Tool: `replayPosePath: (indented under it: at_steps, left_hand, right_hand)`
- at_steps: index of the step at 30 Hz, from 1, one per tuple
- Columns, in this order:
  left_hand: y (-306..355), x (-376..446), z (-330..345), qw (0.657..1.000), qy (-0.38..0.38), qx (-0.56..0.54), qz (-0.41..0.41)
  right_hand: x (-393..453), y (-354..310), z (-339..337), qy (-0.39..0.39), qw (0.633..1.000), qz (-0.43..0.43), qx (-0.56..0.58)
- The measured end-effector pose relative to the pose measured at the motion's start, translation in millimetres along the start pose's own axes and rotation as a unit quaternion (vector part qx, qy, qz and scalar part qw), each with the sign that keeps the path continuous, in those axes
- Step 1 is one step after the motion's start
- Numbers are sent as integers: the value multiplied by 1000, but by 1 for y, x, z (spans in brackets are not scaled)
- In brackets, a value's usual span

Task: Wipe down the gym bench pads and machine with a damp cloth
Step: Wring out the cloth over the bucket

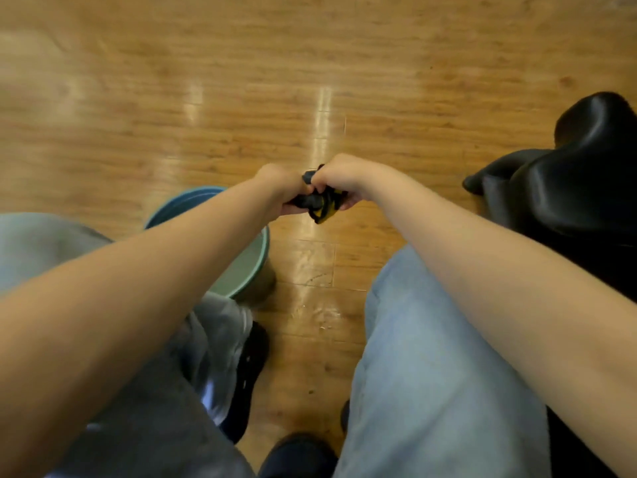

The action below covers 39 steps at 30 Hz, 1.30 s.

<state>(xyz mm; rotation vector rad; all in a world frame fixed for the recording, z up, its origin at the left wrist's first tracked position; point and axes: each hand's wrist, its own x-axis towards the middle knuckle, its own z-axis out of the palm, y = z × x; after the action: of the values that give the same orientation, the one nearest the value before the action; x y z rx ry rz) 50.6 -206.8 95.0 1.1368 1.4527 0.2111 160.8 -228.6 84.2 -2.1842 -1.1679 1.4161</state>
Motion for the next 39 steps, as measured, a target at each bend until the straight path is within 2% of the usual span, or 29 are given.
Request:
replayPosePath:
  at_steps: [5,9,13,17,19,25,31,34,37,39]
  left_hand:
    - [-33,15,-59,1000,14,-3,-16]
    - [-75,19,-108,997,36,-72,-18]
    - [-116,15,-151,984,64,-160,-33]
    - [-154,36,-170,975,126,-174,-62]
    - [-162,49,-170,979,149,-126,-66]
    - [-157,85,-159,989,140,-7,-44]
    - [-183,134,-163,985,121,113,-51]
    - [-201,155,-164,972,112,205,-32]
    - [-208,169,-159,953,28,301,-32]
    - [-210,173,-151,942,-67,323,-59]
  right_hand:
    - [18,-34,45,-36,999,-13,-36]
    - [32,-66,93,-82,993,-49,-71]
    - [41,-101,139,-94,971,-119,-182]
    - [56,-117,175,-91,932,-148,-318]
    - [65,-109,185,-70,922,-147,-351]
    - [95,-78,188,-15,931,-115,-346]
    - [151,-73,223,-22,926,-103,-361]
    - [176,-65,247,20,920,-108,-377]
    - [195,-48,264,41,879,-143,-453]
    - [204,-33,272,-23,864,-128,-486]
